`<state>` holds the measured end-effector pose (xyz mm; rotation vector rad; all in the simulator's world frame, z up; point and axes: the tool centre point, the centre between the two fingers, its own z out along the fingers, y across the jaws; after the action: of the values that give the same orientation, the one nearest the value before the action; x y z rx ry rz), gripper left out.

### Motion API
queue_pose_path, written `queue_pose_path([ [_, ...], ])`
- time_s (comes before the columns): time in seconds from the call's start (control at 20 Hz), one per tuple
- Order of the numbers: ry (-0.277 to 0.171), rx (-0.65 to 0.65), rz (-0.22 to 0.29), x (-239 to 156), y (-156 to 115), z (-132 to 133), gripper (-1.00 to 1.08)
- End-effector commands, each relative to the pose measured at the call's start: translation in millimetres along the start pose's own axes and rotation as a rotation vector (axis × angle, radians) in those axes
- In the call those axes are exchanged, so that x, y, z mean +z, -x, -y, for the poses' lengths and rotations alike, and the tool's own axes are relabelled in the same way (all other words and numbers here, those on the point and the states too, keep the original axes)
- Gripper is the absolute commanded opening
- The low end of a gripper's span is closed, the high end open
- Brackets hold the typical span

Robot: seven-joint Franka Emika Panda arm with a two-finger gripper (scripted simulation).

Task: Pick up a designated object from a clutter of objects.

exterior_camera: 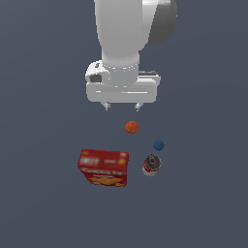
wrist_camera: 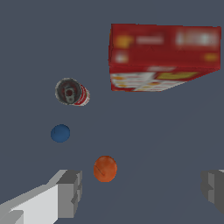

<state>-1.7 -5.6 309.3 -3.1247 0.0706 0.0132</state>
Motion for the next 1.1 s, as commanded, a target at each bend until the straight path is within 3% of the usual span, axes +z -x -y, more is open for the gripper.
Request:
queue_pose_path([
  [0.0, 0.0, 0.0, 0.0, 0.0, 0.0, 0.0, 1.0],
  [1.05, -0.005, -0.033, -0.012, 11.7, -13.6, 19.4, 1.0],
])
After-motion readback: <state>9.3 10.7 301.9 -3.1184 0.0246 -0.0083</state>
